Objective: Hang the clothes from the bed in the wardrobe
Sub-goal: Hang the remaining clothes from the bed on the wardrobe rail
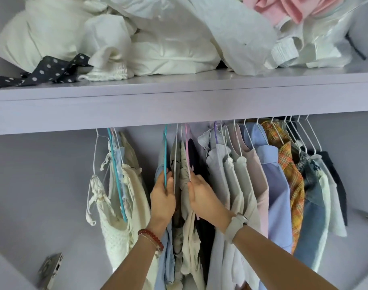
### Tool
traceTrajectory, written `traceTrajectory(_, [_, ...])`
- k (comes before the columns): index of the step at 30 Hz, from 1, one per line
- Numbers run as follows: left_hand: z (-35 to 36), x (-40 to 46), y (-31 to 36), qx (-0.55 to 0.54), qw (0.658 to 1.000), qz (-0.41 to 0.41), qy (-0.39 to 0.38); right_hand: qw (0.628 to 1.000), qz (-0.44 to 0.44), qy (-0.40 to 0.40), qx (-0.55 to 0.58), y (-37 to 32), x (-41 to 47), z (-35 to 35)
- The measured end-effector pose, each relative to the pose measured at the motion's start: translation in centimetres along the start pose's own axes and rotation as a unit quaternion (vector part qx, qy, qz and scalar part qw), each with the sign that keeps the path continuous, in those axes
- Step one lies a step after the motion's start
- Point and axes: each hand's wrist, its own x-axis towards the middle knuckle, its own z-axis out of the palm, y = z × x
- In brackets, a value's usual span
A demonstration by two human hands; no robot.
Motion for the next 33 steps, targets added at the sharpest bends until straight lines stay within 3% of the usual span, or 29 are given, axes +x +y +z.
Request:
traceTrajectory(6, [-1.1,0.1,-0.3,0.004,1.0,0.013,0.008,0.998,-0.047,-0.021,0.02,-0.9,1.0,0.6])
traceTrajectory(13, [-1.0,0.5,0.1,0.06,0.998,-0.025,-0.005,0.998,-0.025,-0.001,0.061,0.8,-0.1,-0.4])
traceTrajectory(16, [-1.2,0.6,1.2,0.091,0.995,0.003,0.04,0.99,-0.058,0.086,0.1,1.6,-2.1,-1.7])
traceTrajectory(19, [-0.4,0.6,4.1,0.087,0.991,0.076,0.06,0.963,-0.09,0.24,0.083,3.4,-3.9,-3.9])
traceTrajectory(24, [4.9,-0.8,7.8,0.142,0.973,0.184,0.011,0.935,0.022,0.348,-0.072,8.8,-5.8,-8.7])
traceTrajectory(28, [9.9,-2.1,7.4,0.06,0.991,0.084,-0.088,0.932,0.141,0.328,-0.067,13.1,-6.8,-10.8])
traceTrajectory(31, [12.6,-2.9,6.6,0.012,0.995,-0.018,-0.095,0.947,0.193,0.254,0.021,15.0,-7.0,-11.6])
traceTrajectory(33, [13.7,-3.3,6.3,-0.007,0.995,-0.053,-0.087,0.958,0.182,0.218,0.046,15.5,-6.6,-11.8])
